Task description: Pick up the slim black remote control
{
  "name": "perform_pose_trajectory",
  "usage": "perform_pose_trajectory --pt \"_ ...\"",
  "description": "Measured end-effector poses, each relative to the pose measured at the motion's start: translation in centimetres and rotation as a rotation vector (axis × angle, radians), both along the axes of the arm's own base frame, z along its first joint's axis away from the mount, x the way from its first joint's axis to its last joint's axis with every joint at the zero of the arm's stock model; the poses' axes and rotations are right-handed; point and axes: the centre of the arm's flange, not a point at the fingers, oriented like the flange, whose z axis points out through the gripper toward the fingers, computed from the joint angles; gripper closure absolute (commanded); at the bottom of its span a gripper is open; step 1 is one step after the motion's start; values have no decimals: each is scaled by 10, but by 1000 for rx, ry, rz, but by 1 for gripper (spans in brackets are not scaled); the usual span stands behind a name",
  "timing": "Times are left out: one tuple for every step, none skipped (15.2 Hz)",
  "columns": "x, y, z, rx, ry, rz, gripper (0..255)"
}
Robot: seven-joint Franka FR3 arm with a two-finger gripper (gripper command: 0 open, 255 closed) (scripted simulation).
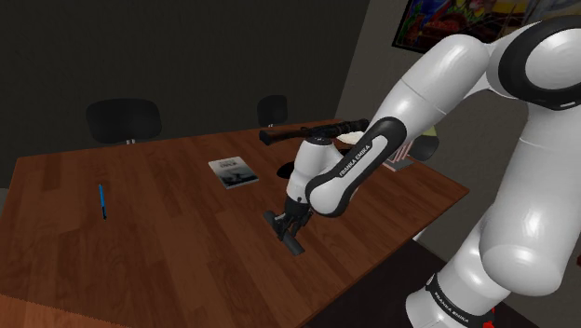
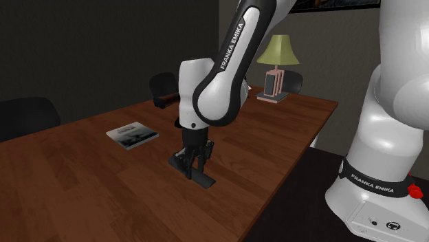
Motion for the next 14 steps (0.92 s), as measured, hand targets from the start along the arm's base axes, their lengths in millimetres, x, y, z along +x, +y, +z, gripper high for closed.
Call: perform_pose_trajectory --pt "0 0 0 0 0 0 255" --pt "0 0 0 0 0 -1 255" --pt "0 0 0 0 0 -1 255" --pt "1 0 0 0 1 -1 255" --pt "1 1 2 1 1 2 255" --pt "0 2 6 1 1 4 255" --pt "0 3 9 1 2 5 255" --pt "1 2 14 2 2 6 255" --pt "1 2 20 2 1 6 255" --pt "1 2 24 2 1 6 255" --pt "2 2 29 2 1 6 255" --pt "1 3 35 2 1 6 255" --pt "1 4 40 2 1 6 255" --pt "1 3 45 2 1 6 255"
